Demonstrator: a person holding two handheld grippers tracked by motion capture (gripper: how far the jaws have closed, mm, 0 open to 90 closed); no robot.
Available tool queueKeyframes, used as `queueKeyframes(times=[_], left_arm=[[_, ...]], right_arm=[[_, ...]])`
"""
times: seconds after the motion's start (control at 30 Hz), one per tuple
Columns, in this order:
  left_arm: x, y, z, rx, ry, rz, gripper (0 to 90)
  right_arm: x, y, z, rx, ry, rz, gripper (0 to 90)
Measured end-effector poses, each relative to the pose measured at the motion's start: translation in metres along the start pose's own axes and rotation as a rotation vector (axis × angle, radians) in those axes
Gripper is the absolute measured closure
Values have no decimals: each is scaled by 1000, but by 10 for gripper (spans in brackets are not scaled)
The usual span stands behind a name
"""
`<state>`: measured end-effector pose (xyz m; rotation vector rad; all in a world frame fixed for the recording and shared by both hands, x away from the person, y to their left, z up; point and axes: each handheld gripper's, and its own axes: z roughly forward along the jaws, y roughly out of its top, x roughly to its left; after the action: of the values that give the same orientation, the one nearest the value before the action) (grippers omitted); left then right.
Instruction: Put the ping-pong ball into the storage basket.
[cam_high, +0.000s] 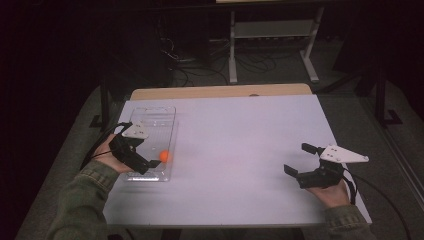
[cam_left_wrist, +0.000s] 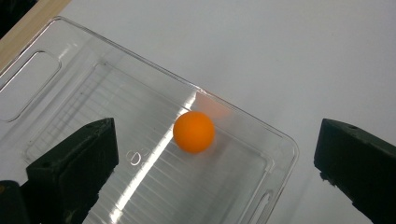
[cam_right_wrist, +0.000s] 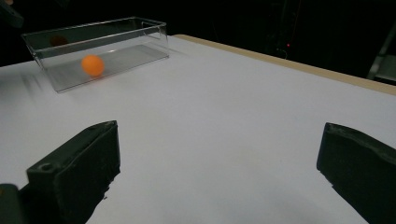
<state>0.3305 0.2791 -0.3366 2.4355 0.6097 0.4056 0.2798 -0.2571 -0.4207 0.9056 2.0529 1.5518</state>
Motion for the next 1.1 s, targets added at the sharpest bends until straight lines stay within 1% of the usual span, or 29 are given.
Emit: queueKeyframes(times=[0.03,0.2,0.33,0.43,0.47,0.57,0.73,0.93,1.1], left_arm=[[0,-2,0,-11,0,-6,0],[-2,-7,-3,-33,8,-20,0],[-3,-13,-4,-63,3,-39,0],[-4,-18,-3,-76,3,-55,0],[-4,-18,-3,-76,3,-55,0],[-5,-25,1,-98,4,-77,0],[-6,-30,0,-132,9,-98,0],[-7,-34,-2,-160,23,-109,0],[-7,-39,-3,-187,23,-138,0]], right_arm=[[0,0,0,0,0,0,0],[0,0,0,1,-1,0,0],[0,0,0,2,0,-3,0],[0,0,0,3,1,-1,0],[0,0,0,3,1,-1,0],[0,0,0,3,-1,-2,0],[0,0,0,4,0,-1,0],[1,-1,0,8,0,-3,0],[1,-1,0,7,-1,-3,0]])
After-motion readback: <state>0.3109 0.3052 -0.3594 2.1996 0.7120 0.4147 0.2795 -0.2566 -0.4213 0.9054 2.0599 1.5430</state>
